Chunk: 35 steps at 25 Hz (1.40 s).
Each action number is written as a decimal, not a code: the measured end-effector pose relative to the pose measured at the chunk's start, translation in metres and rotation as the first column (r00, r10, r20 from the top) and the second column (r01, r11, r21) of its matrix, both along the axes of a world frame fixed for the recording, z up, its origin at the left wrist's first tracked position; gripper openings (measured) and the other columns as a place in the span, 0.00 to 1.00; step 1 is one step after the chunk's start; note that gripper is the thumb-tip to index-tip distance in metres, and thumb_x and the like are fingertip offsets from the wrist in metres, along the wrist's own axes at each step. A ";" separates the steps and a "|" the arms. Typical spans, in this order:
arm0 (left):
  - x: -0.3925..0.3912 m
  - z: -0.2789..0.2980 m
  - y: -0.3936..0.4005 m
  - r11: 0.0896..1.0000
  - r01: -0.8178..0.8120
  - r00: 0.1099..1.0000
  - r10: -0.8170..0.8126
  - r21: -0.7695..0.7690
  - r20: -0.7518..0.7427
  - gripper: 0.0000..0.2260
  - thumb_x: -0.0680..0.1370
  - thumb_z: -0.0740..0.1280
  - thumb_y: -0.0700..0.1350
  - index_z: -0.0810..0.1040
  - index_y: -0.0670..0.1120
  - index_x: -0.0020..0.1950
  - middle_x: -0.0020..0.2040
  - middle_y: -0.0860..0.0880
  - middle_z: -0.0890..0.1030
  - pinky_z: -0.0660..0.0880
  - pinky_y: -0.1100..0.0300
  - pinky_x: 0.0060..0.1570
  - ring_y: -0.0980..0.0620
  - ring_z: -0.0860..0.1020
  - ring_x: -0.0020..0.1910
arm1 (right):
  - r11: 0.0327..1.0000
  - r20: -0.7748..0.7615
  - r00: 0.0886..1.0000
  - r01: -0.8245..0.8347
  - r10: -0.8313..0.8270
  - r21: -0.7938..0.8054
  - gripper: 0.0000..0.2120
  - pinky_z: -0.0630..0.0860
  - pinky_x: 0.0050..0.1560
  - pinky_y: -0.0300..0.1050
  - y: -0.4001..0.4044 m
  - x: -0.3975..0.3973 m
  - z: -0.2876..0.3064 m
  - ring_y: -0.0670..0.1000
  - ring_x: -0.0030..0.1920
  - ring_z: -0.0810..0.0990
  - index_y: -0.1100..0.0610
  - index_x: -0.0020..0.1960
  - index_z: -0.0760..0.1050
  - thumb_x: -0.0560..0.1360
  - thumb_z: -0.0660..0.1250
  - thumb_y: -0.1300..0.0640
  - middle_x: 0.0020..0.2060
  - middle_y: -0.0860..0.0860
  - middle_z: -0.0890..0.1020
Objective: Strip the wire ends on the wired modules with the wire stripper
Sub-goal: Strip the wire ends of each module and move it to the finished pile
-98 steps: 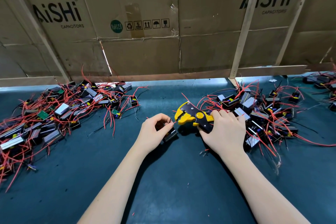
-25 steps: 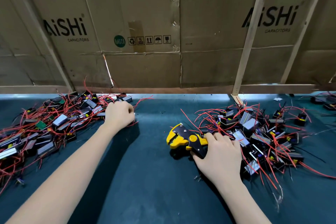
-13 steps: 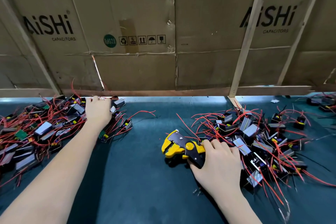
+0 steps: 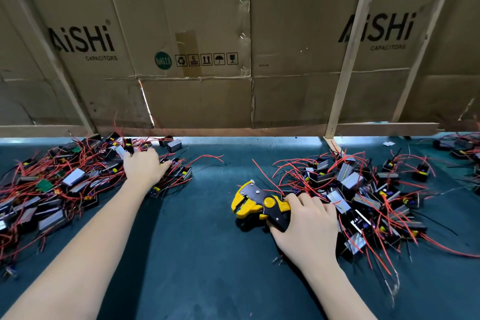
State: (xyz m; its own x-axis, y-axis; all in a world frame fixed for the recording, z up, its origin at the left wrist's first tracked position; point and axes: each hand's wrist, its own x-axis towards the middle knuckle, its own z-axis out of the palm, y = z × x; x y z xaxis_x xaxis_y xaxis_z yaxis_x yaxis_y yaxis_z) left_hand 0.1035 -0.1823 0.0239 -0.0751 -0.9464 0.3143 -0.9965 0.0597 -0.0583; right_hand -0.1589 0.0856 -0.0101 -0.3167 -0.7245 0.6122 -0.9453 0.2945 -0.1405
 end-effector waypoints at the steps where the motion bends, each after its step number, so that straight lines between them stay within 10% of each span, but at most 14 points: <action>1: -0.003 -0.002 0.001 0.999 -0.036 0.999 0.036 0.016 -0.004 0.22 0.78 0.60 0.63 0.76 0.45 0.40 0.42 0.46 0.83 0.64 0.49 0.64 0.43 0.79 0.52 | 1.000 0.001 1.000 -0.001 0.001 -0.001 0.23 0.71 0.39 0.51 0.000 0.000 0.000 0.58 0.35 0.77 0.55 0.39 0.78 0.54 0.80 0.42 0.33 0.51 0.78; 6: -0.007 0.001 0.002 0.989 -0.143 0.960 0.146 0.029 -0.238 0.14 0.72 0.70 0.59 0.83 0.48 0.40 0.43 0.45 0.83 0.63 0.52 0.60 0.42 0.75 0.56 | 1.000 0.007 1.000 0.007 -0.007 0.021 0.23 0.71 0.40 0.51 -0.001 -0.001 0.000 0.58 0.36 0.78 0.54 0.40 0.78 0.54 0.80 0.41 0.34 0.50 0.78; 19: 0.002 0.009 0.009 0.993 -0.009 0.954 0.043 0.118 -0.296 0.06 0.76 0.67 0.51 0.79 0.49 0.44 0.41 0.48 0.79 0.63 0.48 0.63 0.41 0.74 0.58 | 1.000 0.018 1.000 0.002 -0.003 0.027 0.24 0.72 0.40 0.51 0.001 0.000 0.001 0.58 0.37 0.78 0.55 0.41 0.79 0.53 0.81 0.42 0.34 0.51 0.78; 25: -0.016 0.011 -0.014 0.910 0.070 0.943 -0.194 -0.409 -0.272 0.06 0.76 0.66 0.39 0.77 0.38 0.50 0.46 0.38 0.81 0.69 0.46 0.48 0.37 0.74 0.50 | 0.999 -0.027 1.000 -0.011 0.011 -0.030 0.24 0.70 0.39 0.52 -0.004 -0.002 -0.005 0.58 0.35 0.77 0.55 0.39 0.78 0.51 0.81 0.43 0.33 0.50 0.77; 31: -0.033 0.004 -0.074 0.972 0.204 0.820 -0.108 0.112 -0.562 0.20 0.79 0.67 0.44 0.71 0.41 0.69 0.63 0.37 0.78 0.70 0.49 0.60 0.37 0.74 0.63 | 0.999 -0.054 0.998 -0.015 0.013 -0.046 0.23 0.70 0.39 0.52 -0.012 -0.007 -0.010 0.59 0.34 0.77 0.56 0.39 0.79 0.52 0.76 0.42 0.32 0.51 0.76; 35: -0.029 -0.009 -0.078 0.983 0.107 0.901 -0.033 0.147 -0.433 0.17 0.72 0.72 0.46 0.79 0.48 0.61 0.59 0.43 0.82 0.73 0.52 0.57 0.41 0.77 0.60 | 0.998 -0.036 0.999 0.001 -0.003 -0.058 0.21 0.70 0.39 0.52 -0.015 -0.006 -0.010 0.59 0.33 0.78 0.56 0.38 0.79 0.53 0.73 0.42 0.32 0.51 0.76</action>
